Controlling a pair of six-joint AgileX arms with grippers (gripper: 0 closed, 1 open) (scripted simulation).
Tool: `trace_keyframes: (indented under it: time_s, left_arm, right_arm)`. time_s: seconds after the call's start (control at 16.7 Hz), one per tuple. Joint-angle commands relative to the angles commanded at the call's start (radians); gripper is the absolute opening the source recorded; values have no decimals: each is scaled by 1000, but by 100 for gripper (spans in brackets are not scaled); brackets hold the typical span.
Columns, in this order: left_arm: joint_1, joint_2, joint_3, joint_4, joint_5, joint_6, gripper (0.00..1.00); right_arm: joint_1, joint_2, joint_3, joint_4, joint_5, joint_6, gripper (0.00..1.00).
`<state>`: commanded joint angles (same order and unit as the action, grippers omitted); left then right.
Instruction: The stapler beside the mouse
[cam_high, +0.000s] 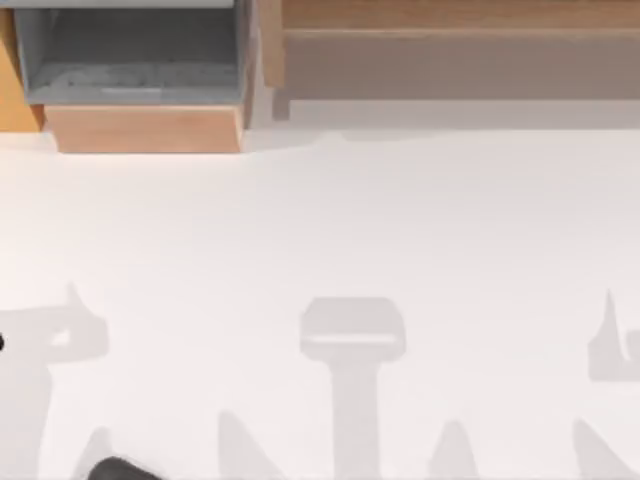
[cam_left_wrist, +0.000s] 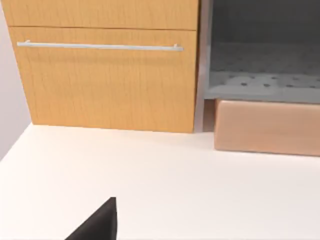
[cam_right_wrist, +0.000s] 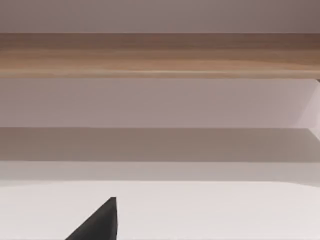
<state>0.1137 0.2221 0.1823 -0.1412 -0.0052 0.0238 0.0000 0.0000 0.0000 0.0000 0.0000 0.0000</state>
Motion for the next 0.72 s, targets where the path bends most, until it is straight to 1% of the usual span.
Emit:
trace_keyframes:
  time_s: [0.18,0.54,0.72]
  left_arm:
    - [102,251,168,-135,0,21,100]
    - [331,881,539,-451,3,69,100]
    - [436,1159,711,-596,4,92,100]
  right_arm:
    - [0,0,0,0,0,0,100]
    - [0,0,0,0,0,0,100]
    - [0,0,0,0,0,0,100]
